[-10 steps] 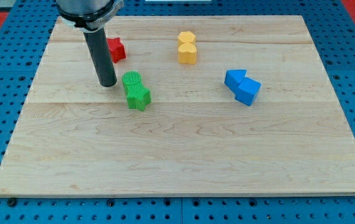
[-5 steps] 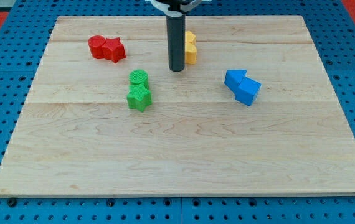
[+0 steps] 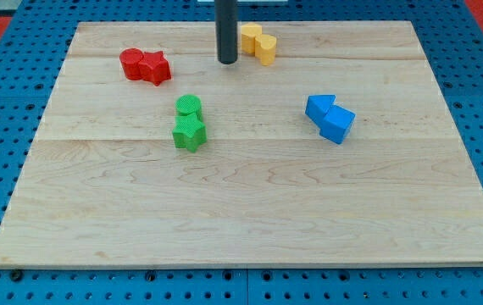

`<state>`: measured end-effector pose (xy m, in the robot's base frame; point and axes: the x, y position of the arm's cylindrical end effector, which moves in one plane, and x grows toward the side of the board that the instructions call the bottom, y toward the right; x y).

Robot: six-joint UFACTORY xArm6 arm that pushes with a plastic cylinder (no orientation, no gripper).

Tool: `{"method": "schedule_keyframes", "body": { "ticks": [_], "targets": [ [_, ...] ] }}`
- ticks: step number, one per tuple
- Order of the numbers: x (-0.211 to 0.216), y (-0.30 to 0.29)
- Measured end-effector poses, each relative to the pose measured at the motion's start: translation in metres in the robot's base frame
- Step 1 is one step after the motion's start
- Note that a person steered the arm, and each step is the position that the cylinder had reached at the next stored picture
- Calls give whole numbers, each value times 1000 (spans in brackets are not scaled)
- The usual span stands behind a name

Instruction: Push the red circle near to the yellow blocks

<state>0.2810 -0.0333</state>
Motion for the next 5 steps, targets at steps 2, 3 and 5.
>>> {"method": "schedule_keyframes", "body": {
  "ticks": [2, 3, 5],
  "targets": [
    [48, -100],
    [47, -185],
    [-14, -189]
  ]
}}
